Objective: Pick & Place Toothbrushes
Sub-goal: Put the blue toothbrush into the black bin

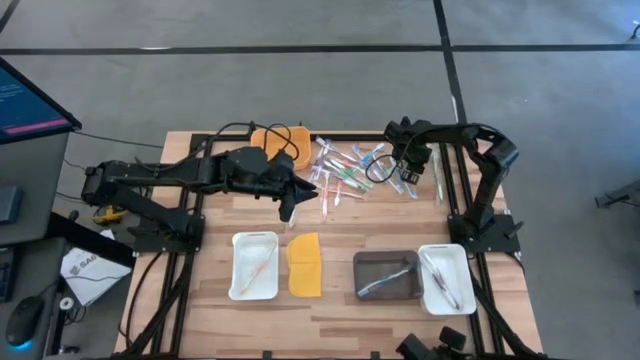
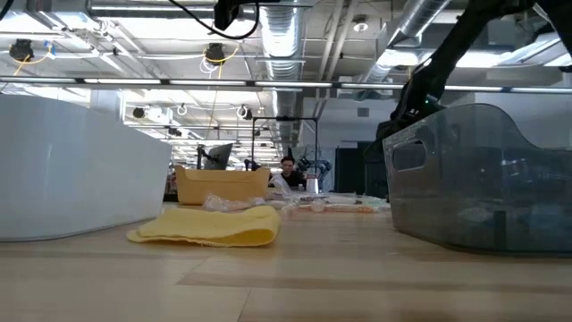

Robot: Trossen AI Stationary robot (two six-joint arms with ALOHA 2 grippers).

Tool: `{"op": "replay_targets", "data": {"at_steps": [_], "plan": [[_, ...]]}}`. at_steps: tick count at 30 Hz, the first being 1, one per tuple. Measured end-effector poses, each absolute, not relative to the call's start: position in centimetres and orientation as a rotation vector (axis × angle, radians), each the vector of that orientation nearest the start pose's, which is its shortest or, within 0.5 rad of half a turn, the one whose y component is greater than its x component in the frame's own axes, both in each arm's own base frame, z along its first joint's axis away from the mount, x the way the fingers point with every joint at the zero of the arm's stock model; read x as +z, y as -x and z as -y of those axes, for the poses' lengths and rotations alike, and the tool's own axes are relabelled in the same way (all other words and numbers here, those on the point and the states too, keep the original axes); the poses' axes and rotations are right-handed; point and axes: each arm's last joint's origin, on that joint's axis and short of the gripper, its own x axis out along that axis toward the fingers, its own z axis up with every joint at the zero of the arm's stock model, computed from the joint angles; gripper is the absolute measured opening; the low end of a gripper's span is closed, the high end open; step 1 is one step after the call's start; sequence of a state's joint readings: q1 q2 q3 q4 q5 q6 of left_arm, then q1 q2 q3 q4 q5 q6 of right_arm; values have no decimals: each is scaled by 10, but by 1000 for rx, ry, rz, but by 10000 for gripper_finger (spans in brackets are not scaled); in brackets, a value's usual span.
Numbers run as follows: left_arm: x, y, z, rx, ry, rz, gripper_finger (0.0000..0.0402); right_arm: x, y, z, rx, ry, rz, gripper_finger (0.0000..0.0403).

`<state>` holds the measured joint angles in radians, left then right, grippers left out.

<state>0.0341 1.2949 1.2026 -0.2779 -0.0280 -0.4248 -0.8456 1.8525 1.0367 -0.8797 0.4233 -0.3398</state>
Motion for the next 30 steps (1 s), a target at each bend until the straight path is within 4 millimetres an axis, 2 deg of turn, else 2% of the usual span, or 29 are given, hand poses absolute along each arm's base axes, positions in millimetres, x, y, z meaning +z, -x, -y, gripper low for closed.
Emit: {"op": "replay_targets", "data": {"at_steps": [4,18,25,30], "plan": [[360,-287,-11,141,422,-352,108,128,-196,228,-586,-105,-1853,116],[360,-287,-14,150,425,-349,108,153,-229,224,-545,-18,-1784,116],[360,-287,-13,147,429,-349,108,164,-233,218,-527,-260,-1725,116],[360,-287,-13,139,431,-351,108,168,-226,237,-561,-590,-1476,116]]}}
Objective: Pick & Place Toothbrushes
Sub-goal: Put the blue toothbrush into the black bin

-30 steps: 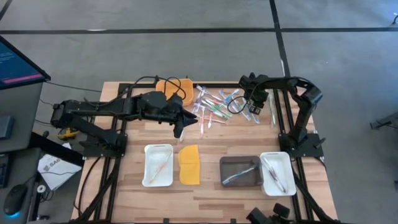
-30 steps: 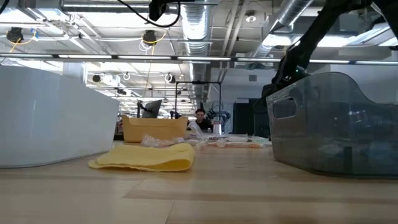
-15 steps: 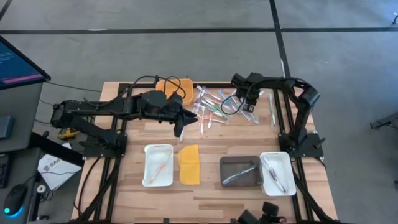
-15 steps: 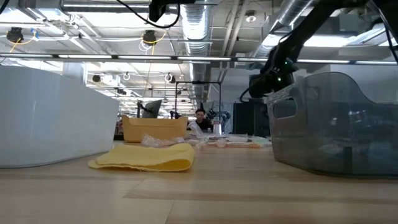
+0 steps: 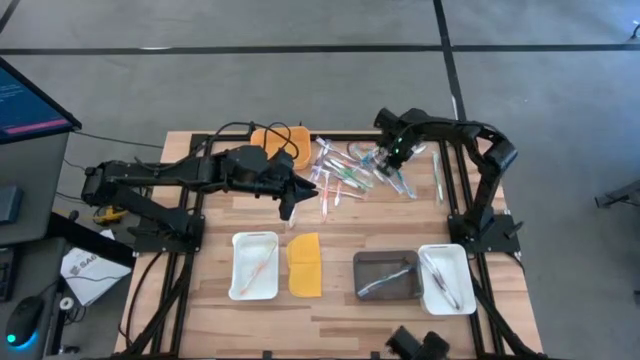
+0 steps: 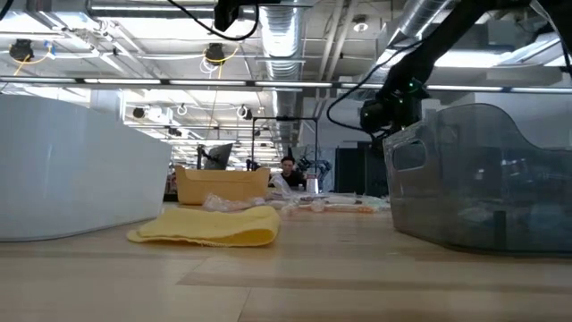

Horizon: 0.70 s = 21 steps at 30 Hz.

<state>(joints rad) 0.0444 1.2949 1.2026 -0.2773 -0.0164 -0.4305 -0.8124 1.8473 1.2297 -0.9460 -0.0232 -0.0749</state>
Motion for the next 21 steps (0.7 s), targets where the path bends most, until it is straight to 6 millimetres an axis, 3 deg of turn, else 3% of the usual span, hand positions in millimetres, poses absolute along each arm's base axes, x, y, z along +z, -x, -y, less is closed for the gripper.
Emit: {"op": "replay_targets", "data": {"at_steps": [6,11,16,21], "plan": [[360,-287,-13,136,447,-352,108,166,-202,257,-566,-722,-1425,116],[359,-287,-13,120,457,-361,108,169,-186,259,-527,-765,-1465,122],[359,-287,-13,124,456,-360,108,183,-183,253,-431,-643,-1480,128],[359,-287,-14,149,452,-354,108,191,-182,254,-456,-462,-1525,129]]}}
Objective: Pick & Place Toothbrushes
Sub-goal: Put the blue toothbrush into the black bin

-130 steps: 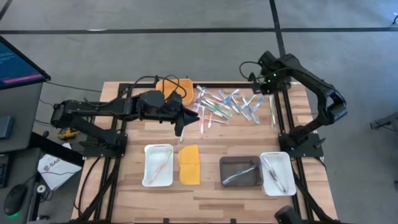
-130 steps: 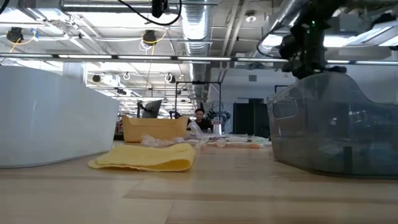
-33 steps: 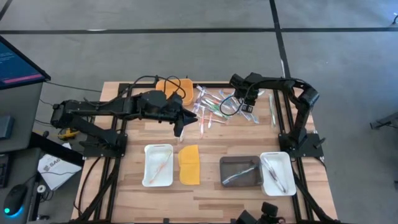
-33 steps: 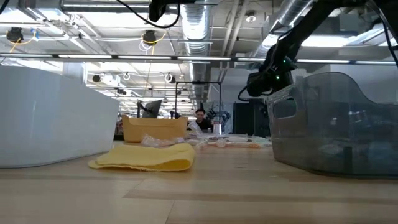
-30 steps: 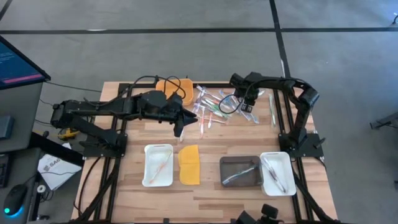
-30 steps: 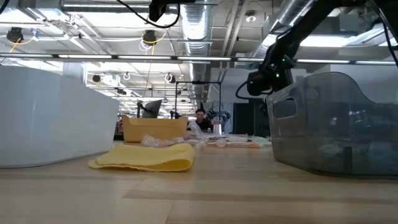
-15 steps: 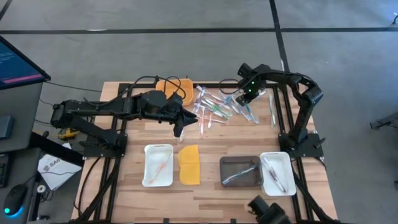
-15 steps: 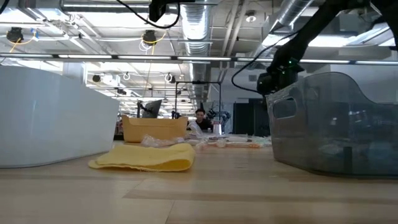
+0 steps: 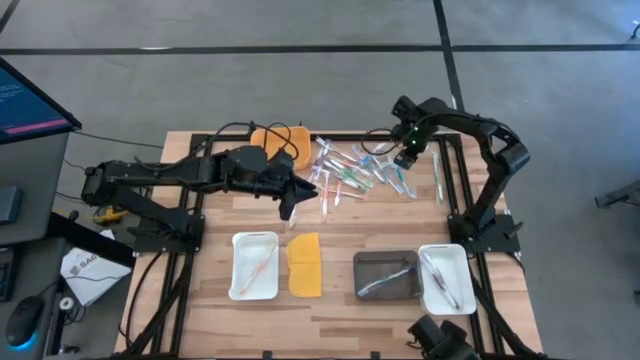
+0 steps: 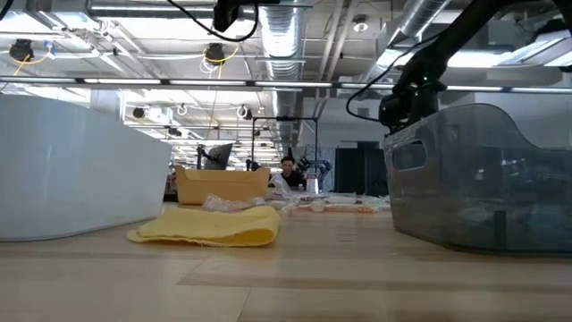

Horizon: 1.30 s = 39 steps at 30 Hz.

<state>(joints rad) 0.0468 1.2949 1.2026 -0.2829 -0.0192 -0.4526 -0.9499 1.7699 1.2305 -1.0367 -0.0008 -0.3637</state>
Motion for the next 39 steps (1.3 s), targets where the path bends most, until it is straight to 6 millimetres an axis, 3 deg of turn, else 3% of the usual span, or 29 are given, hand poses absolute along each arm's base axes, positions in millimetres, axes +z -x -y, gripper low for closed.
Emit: {"op": "replay_targets", "data": {"at_steps": [10,18,39], "plan": [[359,-287,-14,152,460,-351,108,168,-181,265,-573,-446,-1642,184],[359,-287,-14,155,477,-352,108,167,-183,267,-569,-389,-1647,234],[358,-287,-14,159,482,-360,108,160,-177,275,-592,-372,-1598,206]]}}
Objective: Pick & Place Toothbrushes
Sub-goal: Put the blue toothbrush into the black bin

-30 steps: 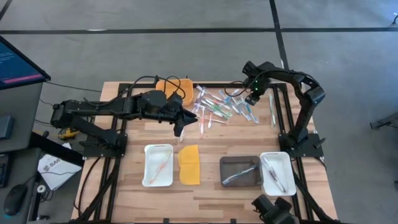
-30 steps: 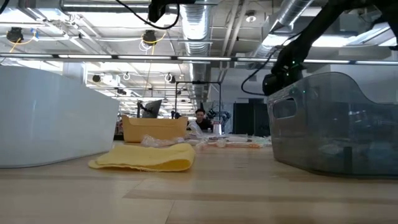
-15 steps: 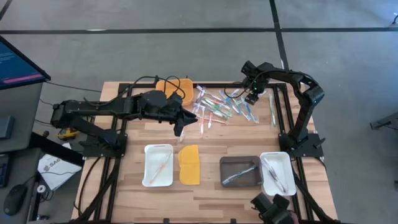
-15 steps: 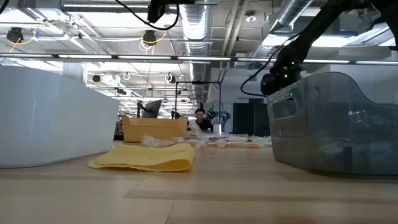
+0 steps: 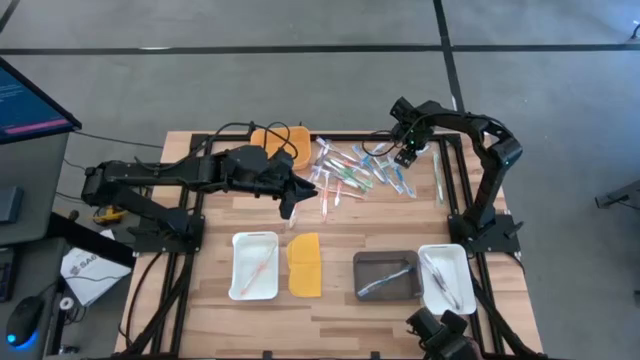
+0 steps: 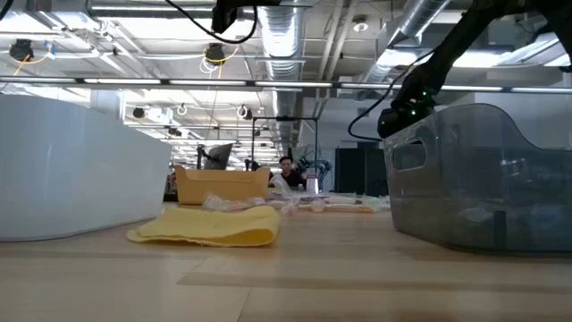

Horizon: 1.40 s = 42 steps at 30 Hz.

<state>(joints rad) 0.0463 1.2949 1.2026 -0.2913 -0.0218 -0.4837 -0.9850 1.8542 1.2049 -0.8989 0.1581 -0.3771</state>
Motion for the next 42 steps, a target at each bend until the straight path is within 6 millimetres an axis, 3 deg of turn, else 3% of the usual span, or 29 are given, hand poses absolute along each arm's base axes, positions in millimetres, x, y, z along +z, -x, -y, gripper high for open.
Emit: {"op": "replay_targets", "data": {"at_steps": [13,20,42], "plan": [[358,-287,-14,171,475,-358,108,160,-175,280,-581,-345,-1586,197],[358,-287,-14,171,473,-359,108,147,-176,280,-570,-354,-1655,201],[358,-286,-21,193,476,-353,108,147,-174,280,-595,-360,-1670,176]]}}
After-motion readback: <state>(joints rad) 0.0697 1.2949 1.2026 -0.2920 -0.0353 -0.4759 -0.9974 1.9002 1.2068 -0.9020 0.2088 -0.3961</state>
